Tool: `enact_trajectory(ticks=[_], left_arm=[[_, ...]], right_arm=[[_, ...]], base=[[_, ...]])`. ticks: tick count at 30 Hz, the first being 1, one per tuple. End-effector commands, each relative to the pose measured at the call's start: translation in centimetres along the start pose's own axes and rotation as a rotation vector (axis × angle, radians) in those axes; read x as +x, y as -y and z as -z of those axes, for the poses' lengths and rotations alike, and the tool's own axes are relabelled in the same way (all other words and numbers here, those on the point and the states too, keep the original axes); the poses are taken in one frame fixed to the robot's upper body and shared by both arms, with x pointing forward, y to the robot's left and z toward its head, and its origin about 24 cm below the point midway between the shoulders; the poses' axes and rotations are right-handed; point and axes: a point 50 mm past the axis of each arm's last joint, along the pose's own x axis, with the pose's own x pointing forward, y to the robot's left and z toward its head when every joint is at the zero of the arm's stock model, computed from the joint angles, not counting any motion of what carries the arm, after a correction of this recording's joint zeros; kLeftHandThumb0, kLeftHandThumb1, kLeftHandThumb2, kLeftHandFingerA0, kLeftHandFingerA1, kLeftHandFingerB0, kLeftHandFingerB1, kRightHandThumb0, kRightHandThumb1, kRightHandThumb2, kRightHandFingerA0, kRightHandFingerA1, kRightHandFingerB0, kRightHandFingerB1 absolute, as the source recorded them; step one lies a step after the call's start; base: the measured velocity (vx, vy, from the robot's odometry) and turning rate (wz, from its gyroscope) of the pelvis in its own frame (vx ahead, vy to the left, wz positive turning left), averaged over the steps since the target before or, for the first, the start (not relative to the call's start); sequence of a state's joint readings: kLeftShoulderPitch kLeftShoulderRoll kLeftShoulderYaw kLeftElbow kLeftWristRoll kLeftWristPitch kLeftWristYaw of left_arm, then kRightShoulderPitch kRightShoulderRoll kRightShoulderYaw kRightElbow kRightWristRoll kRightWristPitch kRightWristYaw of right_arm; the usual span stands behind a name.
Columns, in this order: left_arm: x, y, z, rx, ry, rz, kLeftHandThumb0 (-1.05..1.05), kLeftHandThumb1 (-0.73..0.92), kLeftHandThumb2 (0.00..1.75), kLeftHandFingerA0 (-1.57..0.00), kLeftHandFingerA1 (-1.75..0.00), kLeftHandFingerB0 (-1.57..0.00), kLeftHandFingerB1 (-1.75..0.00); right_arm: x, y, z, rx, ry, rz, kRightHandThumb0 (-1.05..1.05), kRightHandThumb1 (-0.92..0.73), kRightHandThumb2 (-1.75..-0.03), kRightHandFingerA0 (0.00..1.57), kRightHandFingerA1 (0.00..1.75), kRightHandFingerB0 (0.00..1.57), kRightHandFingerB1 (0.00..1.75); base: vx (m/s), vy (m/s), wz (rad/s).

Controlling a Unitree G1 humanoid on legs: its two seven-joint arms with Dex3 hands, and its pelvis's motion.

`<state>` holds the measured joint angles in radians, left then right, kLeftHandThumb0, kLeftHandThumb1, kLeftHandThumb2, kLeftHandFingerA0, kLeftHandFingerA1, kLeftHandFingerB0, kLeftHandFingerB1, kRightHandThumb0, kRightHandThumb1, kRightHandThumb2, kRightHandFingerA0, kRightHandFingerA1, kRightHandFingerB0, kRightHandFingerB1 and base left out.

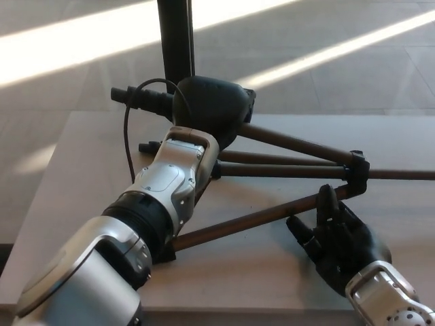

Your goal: Use both hands of the robot to pick up the tripod lying in the middle of the desk and make it stand upright on the desk

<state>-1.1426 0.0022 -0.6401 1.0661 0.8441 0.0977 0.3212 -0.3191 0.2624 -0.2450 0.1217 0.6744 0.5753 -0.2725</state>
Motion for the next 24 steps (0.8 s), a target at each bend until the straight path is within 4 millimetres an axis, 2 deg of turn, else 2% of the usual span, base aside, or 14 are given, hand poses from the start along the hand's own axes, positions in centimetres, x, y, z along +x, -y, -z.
enact_trajectory(ticks=[1, 2, 3, 4, 5, 7, 10, 11, 12, 13, 14, 15, 22, 24], left_arm=[[0.8, -1.9, 0.1, 0.020, 0.029, -0.037, -0.35, 0.48, 0.93, -1.15, -1.32, -0.84, -1.03], [0.9, -2.0, 0.1, 0.027, 0.033, -0.040, -0.30, 0.63, 0.64, -0.86, -1.62, -0.80, -1.00], [1.0, -2.2, 0.2, 0.033, 0.040, -0.045, -0.29, 0.61, 0.65, -0.87, -1.61, -0.79, -0.96], [1.0, -2.3, 0.2, 0.036, 0.042, -0.052, -0.27, 0.60, 0.65, -0.88, -1.63, -0.80, -0.94], [1.1, -2.4, 0.2, 0.047, 0.041, -0.053, -0.27, 0.61, 0.64, -0.86, -1.67, -0.79, -0.99], [1.2, -2.7, 0.1, 0.036, 0.038, -0.043, -0.27, 0.62, 0.63, -0.87, -1.70, -0.79, -0.95], [1.3, -2.9, 0.1, 0.031, 0.046, -0.061, -0.29, 0.63, 0.63, -0.89, -1.69, -0.80, -1.10], [1.5, -3.2, 0.1, 0.037, 0.039, -0.050, -0.34, 0.47, 0.93, -1.14, -1.30, -0.82, -0.98], [1.5, -3.2, 0.1, 0.038, 0.039, -0.048, -0.34, 0.47, 0.93, -1.14, -1.30, -0.82, -0.98], [1.6, -3.4, 0.0, 0.056, 0.040, -0.039, -0.30, 0.65, 0.64, -0.85, -1.64, -0.79, -1.07], [1.7, -3.8, 0.1, 0.066, 0.046, -0.065, -0.31, 0.45, 0.92, -1.16, -1.30, -0.88, -1.01], [1.8, -4.0, 0.0, 0.053, 0.052, -0.084, -0.23, 0.59, 0.65, -0.94, -1.67, -0.85, -1.07], [2.1, -5.4, 0.9, 0.077, 0.060, -0.112, -0.24, 0.57, 0.78, -0.92, -1.75, -0.77, -1.39], [2.0, -5.4, 1.0, 0.085, 0.063, -0.128, -0.25, 0.58, 0.78, -0.92, -1.75, -0.77, -1.38]], right_arm=[[-1.9, -0.1, 6.2, 0.100, -0.199, -0.014, -1.01, -0.41, -0.63, 0.17, 1.05, 0.15, 0.97], [-2.1, 0.1, 6.5, 0.101, -0.207, -0.008, -0.98, -0.43, -0.62, 0.13, 1.01, 0.14, 0.94], [-2.3, 0.5, 6.7, 0.101, -0.219, -0.004, -0.79, -0.35, -0.97, 0.04, 0.76, 0.14, 0.77], [-2.4, 0.6, 6.6, 0.093, -0.223, -0.004, -0.99, -0.44, -0.61, 0.14, 1.02, 0.11, 0.94], [-2.5, 0.8, 6.6, 0.095, -0.221, -0.003, -0.74, -0.31, -0.95, 0.06, 0.76, 0.12, 0.75], [-2.3, 1.0, 6.1, 0.101, -0.204, 0.003, -0.73, -0.28, -0.94, 0.05, 0.75, 0.12, 0.76], [-2.2, 0.9, 5.8, 0.093, -0.189, 0.000, -1.00, -0.48, -0.57, 0.00, 1.14, 0.08, 1.07], [-2.0, 0.7, 5.5, 0.088, -0.180, 0.000, -1.00, -0.49, -0.60, 0.14, 1.05, 0.07, 0.96], [-2.0, 0.7, 5.5, 0.088, -0.179, 0.000, -1.00, -0.49, -0.60, 0.14, 1.05, 0.07, 0.96], [-2.0, 0.7, 5.4, 0.087, -0.178, 0.002, -1.01, -0.34, -0.86, 0.12, 0.88, 0.19, 0.87], [-1.9, 0.7, 5.4, 0.091, -0.178, 0.002, -0.55, -0.07, -0.87, 0.20, 0.76, 0.06, 0.66], [-1.9, 0.7, 5.3, 0.109, -0.177, 0.013, -0.55, -0.04, -0.85, 0.20, 0.76, 0.06, 0.66], [-2.3, 1.0, 6.0, 0.137, -0.197, 0.055, -0.61, 0.00, -0.85, 0.20, 0.78, 0.04, 0.68], [-2.3, 1.1, 6.1, 0.148, -0.202, 0.060, -1.05, -0.30, -0.89, 0.07, 0.89, 0.07, 0.85]], base=[[0.00, 0.000, 0.00], [0.00, 0.000, 0.00], [0.00, 0.000, 0.00], [0.00, 0.000, 0.00], [0.00, 0.000, 0.00], [0.00, 0.000, 0.00], [0.00, 0.000, 0.00], [0.00, 0.000, 0.00], [0.00, 0.000, 0.00], [0.00, 0.000, 0.00], [0.00, 0.000, 0.00], [0.00, 0.000, 0.00], [0.00, 0.000, 0.00], [0.00, 0.000, 0.00]])
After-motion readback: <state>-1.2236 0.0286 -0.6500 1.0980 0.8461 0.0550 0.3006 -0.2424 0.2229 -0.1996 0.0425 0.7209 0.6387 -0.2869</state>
